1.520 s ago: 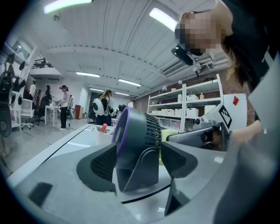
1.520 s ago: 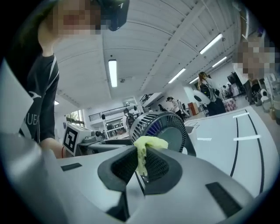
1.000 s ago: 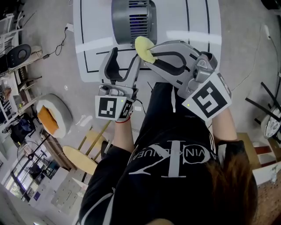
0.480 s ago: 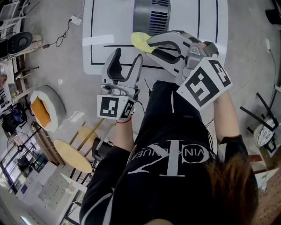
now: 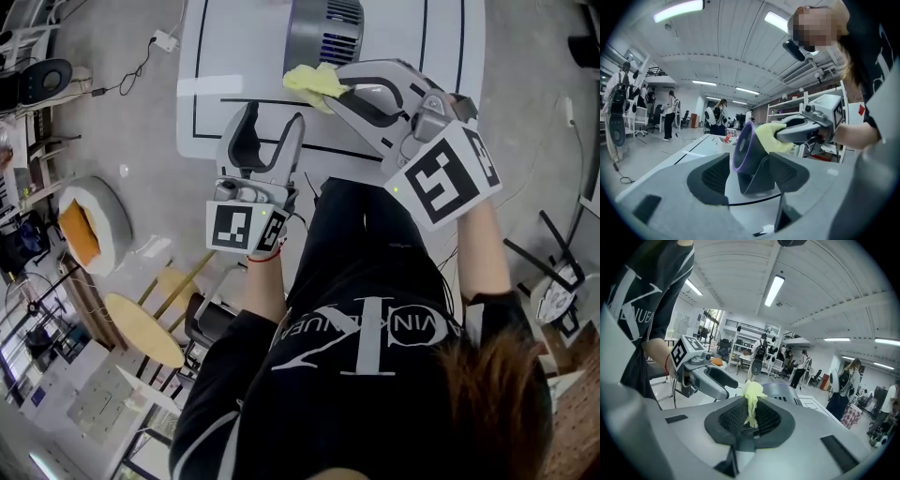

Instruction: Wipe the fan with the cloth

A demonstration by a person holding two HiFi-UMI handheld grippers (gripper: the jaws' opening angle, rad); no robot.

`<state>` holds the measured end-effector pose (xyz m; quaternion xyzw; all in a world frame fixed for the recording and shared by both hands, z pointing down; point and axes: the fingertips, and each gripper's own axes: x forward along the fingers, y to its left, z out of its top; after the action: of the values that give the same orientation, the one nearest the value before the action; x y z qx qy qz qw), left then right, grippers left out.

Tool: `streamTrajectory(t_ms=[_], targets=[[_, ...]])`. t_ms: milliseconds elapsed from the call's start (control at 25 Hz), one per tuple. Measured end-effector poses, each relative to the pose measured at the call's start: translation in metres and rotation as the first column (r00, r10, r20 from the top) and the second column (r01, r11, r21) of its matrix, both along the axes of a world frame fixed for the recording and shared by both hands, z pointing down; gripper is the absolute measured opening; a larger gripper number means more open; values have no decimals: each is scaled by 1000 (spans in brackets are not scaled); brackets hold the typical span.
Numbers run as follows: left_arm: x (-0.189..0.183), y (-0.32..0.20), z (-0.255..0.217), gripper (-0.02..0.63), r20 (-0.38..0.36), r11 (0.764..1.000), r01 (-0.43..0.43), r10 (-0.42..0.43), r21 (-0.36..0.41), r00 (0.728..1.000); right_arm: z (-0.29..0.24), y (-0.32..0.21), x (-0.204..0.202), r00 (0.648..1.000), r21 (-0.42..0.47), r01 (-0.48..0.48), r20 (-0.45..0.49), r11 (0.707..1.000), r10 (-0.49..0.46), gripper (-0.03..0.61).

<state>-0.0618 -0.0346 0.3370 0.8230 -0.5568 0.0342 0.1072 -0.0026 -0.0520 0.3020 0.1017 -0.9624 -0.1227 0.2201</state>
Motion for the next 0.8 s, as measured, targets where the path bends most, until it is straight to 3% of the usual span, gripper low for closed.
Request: streamTrajectory(t_ms=[360,560,720,800], targets=[[24,-16,-27,265,10,998,52,-52,35,999,-21,-30,24,998,77,9,-69,997,-4,35],[14,-15,-31,245,49,998,46,-48,43,998,-31,-36,25,997,88,-14,-71,996,20,35],[-14,-40,-49,183,58,996,52,-56,74,997,-35,-51,22,993,86,-40,-104,996,48,35],[-21,-53,-56,102,47,994,71,-75,88,996,-37,-59,26,991,93,-51,-117,994,62,35]])
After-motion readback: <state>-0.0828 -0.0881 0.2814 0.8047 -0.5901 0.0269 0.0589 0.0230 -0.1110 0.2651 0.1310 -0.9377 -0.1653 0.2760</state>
